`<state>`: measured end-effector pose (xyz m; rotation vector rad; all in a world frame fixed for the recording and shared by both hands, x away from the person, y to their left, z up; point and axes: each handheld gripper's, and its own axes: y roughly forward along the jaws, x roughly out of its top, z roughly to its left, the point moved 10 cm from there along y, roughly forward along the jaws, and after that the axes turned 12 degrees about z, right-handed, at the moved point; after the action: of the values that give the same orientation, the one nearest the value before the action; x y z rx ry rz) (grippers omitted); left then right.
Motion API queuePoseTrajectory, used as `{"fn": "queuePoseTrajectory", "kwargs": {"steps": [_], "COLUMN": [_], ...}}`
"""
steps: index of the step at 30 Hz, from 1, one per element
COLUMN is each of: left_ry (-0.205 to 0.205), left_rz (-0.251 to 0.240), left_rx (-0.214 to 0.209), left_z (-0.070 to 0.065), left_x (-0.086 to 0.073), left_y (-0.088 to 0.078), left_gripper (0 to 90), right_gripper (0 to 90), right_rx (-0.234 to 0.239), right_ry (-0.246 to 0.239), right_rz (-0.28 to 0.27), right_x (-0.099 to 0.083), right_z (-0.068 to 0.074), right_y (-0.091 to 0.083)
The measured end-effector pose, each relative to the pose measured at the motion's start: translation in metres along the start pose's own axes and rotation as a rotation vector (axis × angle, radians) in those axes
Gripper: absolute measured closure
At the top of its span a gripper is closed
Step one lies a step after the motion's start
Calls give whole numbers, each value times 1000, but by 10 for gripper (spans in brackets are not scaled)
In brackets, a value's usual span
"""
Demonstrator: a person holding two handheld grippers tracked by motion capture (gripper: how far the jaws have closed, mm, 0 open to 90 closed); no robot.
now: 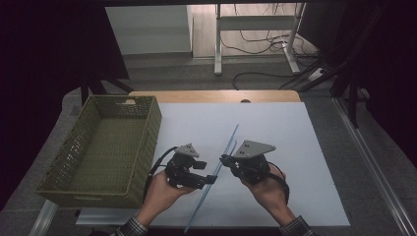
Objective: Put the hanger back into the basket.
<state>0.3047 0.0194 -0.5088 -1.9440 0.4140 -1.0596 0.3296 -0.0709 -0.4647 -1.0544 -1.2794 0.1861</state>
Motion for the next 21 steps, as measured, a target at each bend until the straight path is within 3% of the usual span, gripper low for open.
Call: {"fn": "queuePoseTrajectory", "kwargs": {"steps": [2, 3, 5, 11, 16, 18, 21], "left_ry": [13, 33, 32, 24, 13, 11, 6], "left_rz": [18, 58, 82, 123, 124, 131, 167], "left_rx": [23, 51, 55, 39, 104, 95, 117], "left_z": [0, 0, -1, -6, -8, -10, -6], "left_x": [0, 0, 3, 14, 23, 25, 24], "left_y": [0, 0, 1, 5, 12, 13, 10], "left_gripper": [280, 274, 291, 497, 675, 755, 815], "right_gripper": [849, 850, 850, 850, 850, 850, 848], "right_rx": [-2, -1, 3, -1, -4, -8, -16], "right_ry": [2, 11, 14, 34, 49, 51, 43], "right_rz": [2, 7, 11, 19, 28, 31, 34], "right_x": [1, 3, 5, 9, 10, 10, 10], "right_z": [0, -1, 1, 1, 1, 1, 1], "right_y": [0, 0, 1, 3, 5, 5, 6]}}
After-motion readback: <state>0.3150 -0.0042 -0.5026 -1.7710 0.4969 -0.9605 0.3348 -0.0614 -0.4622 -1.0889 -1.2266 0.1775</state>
